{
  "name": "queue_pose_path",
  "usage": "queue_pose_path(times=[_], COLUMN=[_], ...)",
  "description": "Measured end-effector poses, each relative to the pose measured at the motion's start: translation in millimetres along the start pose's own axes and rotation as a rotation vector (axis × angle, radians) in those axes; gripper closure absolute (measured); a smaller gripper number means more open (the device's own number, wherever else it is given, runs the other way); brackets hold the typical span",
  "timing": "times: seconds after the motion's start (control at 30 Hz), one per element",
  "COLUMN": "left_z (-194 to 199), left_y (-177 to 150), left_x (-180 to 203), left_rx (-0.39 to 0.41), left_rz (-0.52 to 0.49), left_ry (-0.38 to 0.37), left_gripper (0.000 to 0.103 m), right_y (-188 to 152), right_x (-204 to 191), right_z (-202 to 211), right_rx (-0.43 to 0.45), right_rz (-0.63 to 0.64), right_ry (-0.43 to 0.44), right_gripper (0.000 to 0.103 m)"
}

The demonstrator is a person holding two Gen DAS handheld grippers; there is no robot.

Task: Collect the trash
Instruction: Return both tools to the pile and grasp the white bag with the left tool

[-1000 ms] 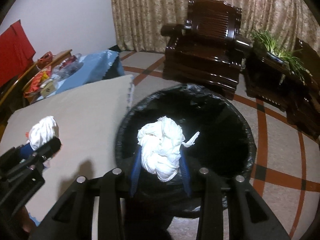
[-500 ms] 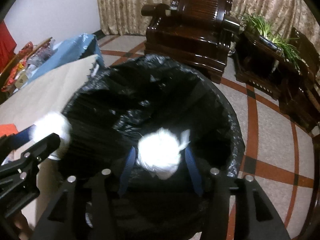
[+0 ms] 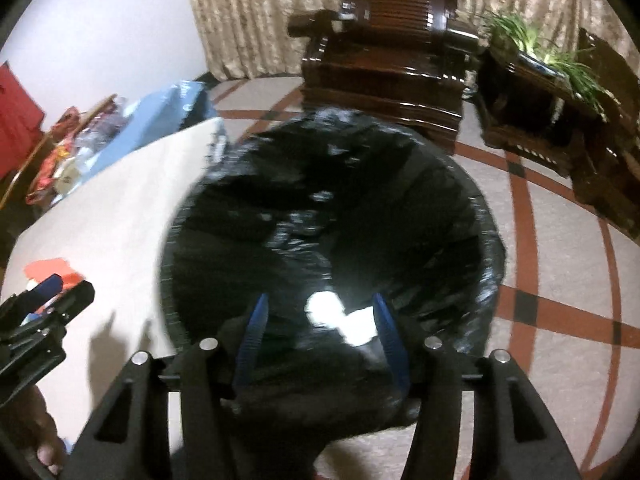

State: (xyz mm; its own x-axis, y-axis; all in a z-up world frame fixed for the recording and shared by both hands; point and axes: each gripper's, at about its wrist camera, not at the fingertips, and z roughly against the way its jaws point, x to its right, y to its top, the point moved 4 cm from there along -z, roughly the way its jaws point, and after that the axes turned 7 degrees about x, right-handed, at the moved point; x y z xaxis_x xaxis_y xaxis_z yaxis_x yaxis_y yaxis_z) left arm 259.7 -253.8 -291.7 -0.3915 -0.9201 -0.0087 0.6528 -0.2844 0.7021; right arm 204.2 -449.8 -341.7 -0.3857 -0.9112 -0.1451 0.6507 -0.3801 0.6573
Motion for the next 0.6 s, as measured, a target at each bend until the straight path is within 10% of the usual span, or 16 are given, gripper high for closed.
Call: queue_pose_path(times=[0.6], left_z=[117.8], left_y=[-56.7], left_x=[-245.1], left_rx=[0.057], left_rz=[0.241], left_ry=[0.346], left_gripper=[0.019], right_y=[-26.9], right_x=[-239.0], right_z=[61.4], right_rx=[0.052], right_rz=[0.234], right_ry=[0.27], right_gripper=[0.036])
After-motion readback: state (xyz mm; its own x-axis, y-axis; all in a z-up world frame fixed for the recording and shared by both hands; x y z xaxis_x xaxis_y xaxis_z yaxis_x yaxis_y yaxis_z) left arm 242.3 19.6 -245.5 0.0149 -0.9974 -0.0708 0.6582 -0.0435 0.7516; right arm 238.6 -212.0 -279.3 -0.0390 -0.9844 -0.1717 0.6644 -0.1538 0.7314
